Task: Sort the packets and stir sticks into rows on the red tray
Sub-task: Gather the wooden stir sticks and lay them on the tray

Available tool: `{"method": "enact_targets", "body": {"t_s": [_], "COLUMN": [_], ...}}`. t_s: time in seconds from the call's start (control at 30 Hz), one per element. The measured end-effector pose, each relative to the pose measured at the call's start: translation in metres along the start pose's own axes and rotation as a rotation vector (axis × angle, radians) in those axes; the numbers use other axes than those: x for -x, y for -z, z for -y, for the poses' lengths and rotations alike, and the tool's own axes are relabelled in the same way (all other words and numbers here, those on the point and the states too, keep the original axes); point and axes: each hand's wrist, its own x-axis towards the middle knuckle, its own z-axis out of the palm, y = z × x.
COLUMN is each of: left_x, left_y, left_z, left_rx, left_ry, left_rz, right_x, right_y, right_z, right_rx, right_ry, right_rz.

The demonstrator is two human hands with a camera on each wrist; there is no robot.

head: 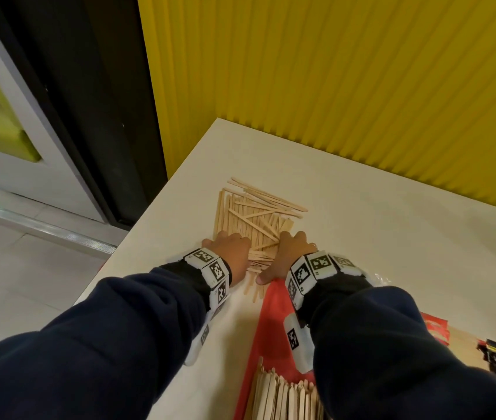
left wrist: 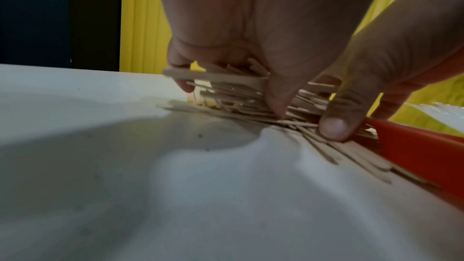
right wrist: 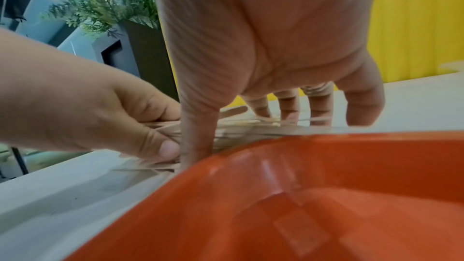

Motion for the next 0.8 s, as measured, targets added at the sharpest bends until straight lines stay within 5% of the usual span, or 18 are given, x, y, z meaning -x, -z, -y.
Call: {"method": "enact_targets", "body": {"t_s": [0.27, 0.53, 0.8], "left_x": [0.0, 0.002, 0.008], "left_y": [0.0, -0.001, 0.009], "left_z": [0.0, 0.007, 0.023], "left_rx": [0.141, 0.482, 0.756], "left_ry": [-0.063, -0.094, 0.037], "left_rz": [0.005, -0.15, -0.23], "right_x": [0.005, 0.002, 0.002], "right_y": [-0.003, -0.003, 0.007], "right_z": [0.01, 0.005, -0.011], "right_rx": [0.094, 0.129, 0.155], "right_ry": [-0.043, 0.032, 0.166], "right_rz": [-0.04, -0.042, -0.127]}}
